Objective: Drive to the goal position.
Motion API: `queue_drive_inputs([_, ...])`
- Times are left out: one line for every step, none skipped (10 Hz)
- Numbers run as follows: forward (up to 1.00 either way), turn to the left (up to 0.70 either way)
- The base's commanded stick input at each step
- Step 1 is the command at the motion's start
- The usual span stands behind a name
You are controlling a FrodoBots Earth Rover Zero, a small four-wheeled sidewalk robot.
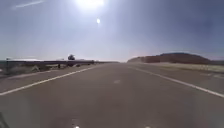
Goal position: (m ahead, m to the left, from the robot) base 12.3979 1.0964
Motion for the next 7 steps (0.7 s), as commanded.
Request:
queue_drive_inputs([1.0,0.0])
queue_drive_inputs([1.0,0.0])
queue_drive_inputs([1.0,0.0])
queue_drive_inputs([1.0,0.0])
queue_drive_inputs([1.0,0.0])
queue_drive_inputs([1.0,0.0])
queue_drive_inputs([1.0,0.0])
